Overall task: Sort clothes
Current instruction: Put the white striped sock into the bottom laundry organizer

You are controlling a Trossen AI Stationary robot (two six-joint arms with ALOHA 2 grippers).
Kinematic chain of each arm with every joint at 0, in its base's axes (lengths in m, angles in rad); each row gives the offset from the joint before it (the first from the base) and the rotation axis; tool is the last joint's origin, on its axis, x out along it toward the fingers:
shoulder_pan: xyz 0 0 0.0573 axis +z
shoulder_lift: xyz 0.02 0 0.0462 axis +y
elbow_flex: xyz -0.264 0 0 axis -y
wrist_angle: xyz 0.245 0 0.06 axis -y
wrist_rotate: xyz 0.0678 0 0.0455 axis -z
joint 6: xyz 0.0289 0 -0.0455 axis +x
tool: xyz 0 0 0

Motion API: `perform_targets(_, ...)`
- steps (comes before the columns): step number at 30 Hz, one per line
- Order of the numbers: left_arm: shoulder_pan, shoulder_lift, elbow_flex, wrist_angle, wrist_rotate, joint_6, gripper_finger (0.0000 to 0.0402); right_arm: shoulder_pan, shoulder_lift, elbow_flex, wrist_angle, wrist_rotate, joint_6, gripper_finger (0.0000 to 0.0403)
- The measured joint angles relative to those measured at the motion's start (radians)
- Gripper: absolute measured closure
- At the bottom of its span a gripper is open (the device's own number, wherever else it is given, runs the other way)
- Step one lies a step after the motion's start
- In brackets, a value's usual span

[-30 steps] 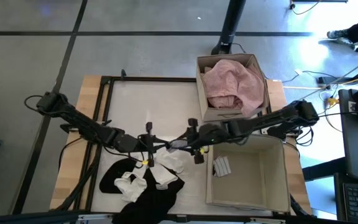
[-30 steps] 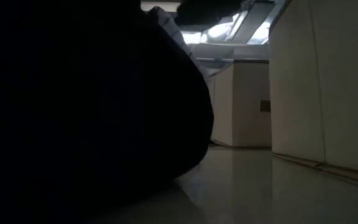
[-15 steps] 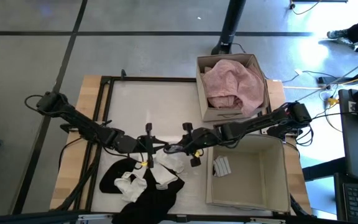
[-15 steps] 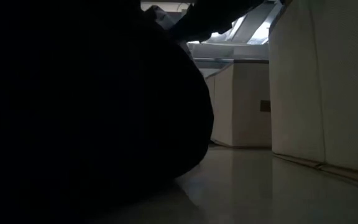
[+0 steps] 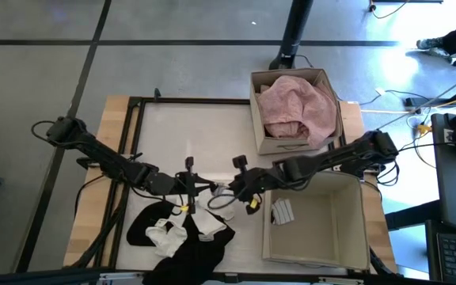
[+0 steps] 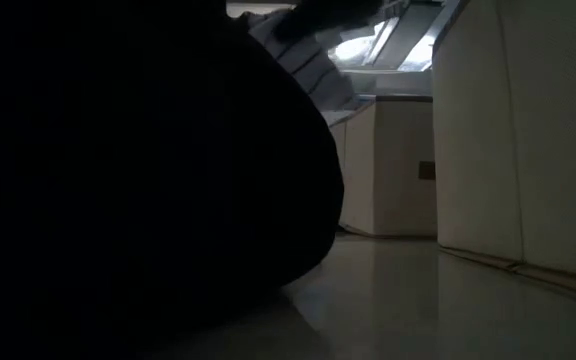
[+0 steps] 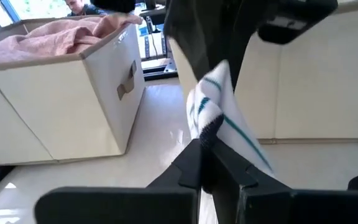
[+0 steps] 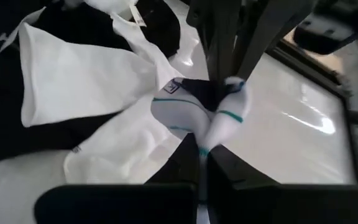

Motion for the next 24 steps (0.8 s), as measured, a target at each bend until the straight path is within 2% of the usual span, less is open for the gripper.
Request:
perform_targets(3, 0.0, 0.0, 0.001, 0.001, 0.003, -0.018, 0.0369, 0.028, 0.0, 0.063, -0.086, 0.045, -0.012, 0.0387)
perform_targets(8, 0.0, 0.0, 0.001, -0.003, 0.052, -0.046, 0.0306, 0.079, 0.0, 0.155, -0.233, 0.094, -0.015, 0.0394)
perform_targets(13, -0.011, -0.016, 0.001, -0.033, 0.069, -0.051, 0.0254, 0.153, 0.0, 0.296, -0.477, 0.172, 0.037, 0.0392)
perform_targets(18, -0.029, -0.048, 0.001, -0.099, 0.069, -0.058, 0.0236, 0.256, -0.012, 0.428, -0.744, 0.287, 0.196, 0.0389)
perform_targets(24, -0.037, -0.057, 0.001, -0.181, 0.069, -0.093, 0.024, 0.409, -0.095, 0.446, -1.017, 0.482, 0.544, 0.0394)
